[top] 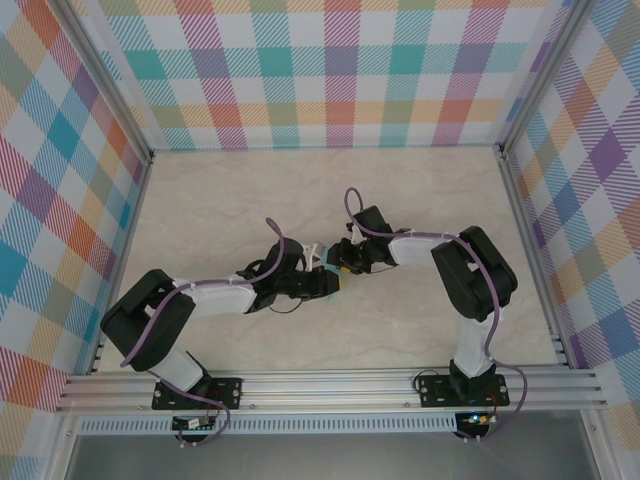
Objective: Fold a paper plane with a square sheet of paper (fold left side to right side)
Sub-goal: Fold the wing for the fifth time at the center of the table.
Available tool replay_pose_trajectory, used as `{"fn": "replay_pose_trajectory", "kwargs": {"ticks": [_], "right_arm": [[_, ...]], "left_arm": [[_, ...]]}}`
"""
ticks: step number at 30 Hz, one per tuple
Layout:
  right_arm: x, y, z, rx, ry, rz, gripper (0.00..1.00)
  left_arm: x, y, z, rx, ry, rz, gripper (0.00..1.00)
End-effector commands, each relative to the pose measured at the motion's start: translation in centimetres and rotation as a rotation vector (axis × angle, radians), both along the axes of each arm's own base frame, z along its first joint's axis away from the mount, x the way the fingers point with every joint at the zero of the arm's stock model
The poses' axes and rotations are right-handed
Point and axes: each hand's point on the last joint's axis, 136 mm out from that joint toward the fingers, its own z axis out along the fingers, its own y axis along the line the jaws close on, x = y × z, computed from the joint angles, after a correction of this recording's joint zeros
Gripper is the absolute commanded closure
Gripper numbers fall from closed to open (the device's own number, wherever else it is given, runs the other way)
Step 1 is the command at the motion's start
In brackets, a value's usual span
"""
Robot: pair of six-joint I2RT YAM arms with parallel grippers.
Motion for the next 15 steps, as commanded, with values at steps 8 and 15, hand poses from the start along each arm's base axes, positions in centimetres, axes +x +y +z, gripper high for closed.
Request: {"fn": "replay_pose_trajectory", "kwargs": {"ticks": [8, 15], "right_arm": [[-2.7, -2.4, -3.8, -0.138, 0.102, 0.002, 0.62], [-2.6, -2.4, -3.7, -0.138, 0.099, 0.001, 0.62]], "left_arm": [[0.4, 0.3, -2.9, 0.066, 0.009, 0.018, 0.88], [-0.2, 0.4, -4.1, 0.059, 0.048, 0.020, 0.88]]}}
